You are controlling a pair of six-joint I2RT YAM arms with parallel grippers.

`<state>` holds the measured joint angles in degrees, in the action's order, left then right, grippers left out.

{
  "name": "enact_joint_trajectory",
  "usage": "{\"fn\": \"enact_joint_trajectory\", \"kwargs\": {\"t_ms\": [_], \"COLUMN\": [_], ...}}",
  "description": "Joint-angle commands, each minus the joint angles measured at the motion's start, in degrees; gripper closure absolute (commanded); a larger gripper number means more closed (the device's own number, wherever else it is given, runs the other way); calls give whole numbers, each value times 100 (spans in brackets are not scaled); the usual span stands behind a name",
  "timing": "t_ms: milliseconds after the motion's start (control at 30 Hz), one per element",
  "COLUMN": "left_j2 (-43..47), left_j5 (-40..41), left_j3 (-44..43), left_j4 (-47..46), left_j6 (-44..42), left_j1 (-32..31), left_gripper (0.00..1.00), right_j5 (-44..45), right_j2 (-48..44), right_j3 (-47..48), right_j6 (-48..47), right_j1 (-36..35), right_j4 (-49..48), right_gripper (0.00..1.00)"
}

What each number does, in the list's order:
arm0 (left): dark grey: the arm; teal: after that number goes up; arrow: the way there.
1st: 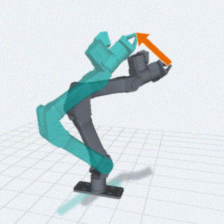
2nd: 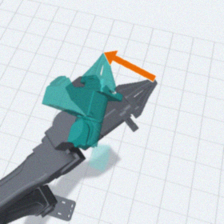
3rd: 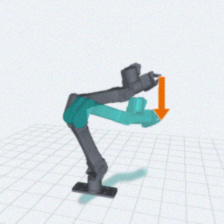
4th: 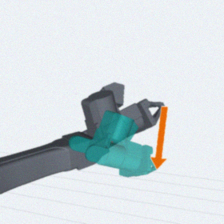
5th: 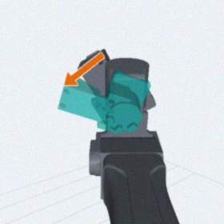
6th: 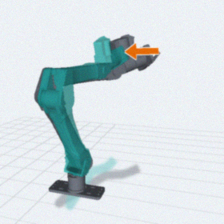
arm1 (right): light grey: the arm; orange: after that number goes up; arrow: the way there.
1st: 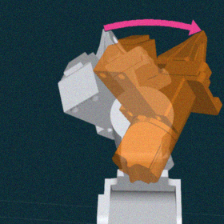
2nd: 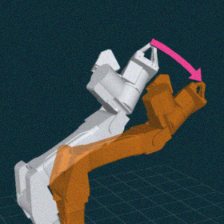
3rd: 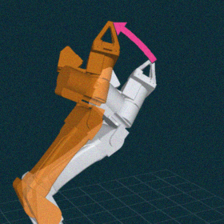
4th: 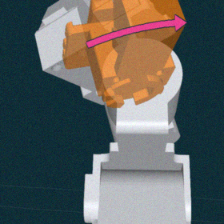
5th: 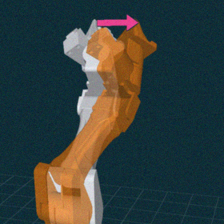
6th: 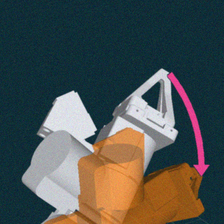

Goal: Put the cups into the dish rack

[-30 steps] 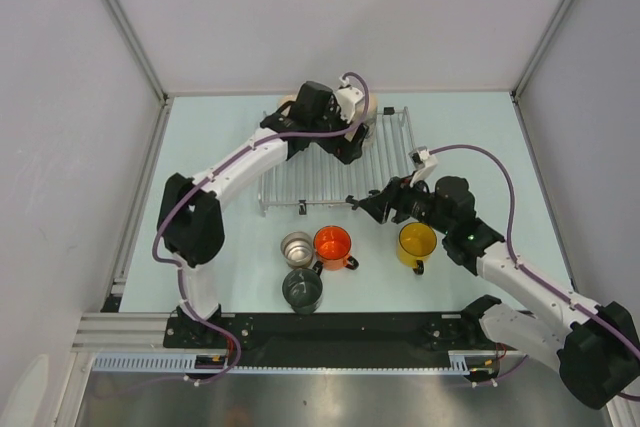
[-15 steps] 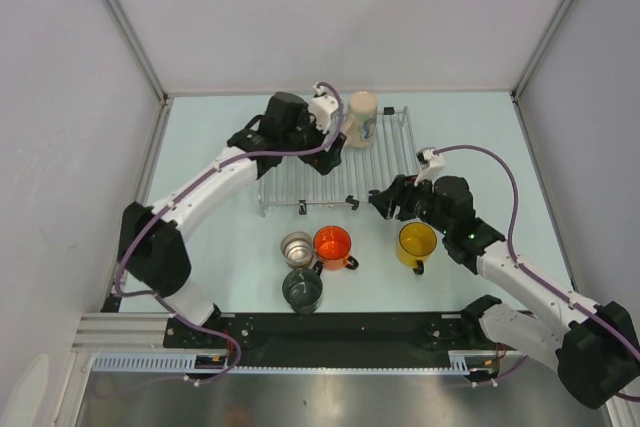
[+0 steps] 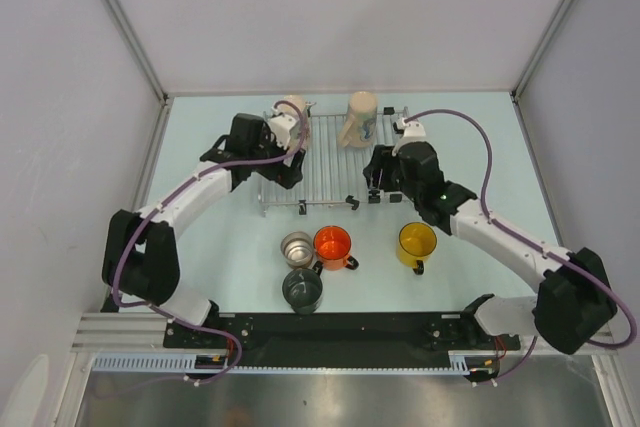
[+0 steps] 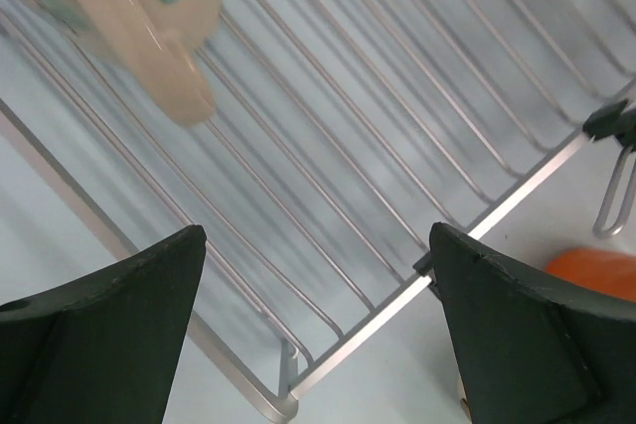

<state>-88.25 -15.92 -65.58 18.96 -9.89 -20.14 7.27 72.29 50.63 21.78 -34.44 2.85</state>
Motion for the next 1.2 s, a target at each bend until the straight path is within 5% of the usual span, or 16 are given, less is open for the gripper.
{"fn": "enact_joint_trajectory", "kwargs": {"t_ms": [0,333,700,967,1167], "left_j2": [448,616,62,-140,-52], "left_j5": [-227,-508,-412,-438,-385], "left_j3": [467,625,511,573,792], "left_j4": [-349,-402,-560,-595,-552], "left_j6": [-276,-435,-435,-514,-707], "left_j1": [185,1134,1276,1285,1285], "left_gripper": [0,0,0,3,6], "right_j5": [1618,2120,2007,1840,1761], "right_j2": [469,1243,2034,1912,1578], "right_j3": [561,1115,1090,826,422], "right_j6": [-359,-490,-491,-359,-262], "right_j1": [173,886,1193,1273,1290], "right_j4": [655,963,919,954,866], "right_gripper": [40,48,52,77,79]}}
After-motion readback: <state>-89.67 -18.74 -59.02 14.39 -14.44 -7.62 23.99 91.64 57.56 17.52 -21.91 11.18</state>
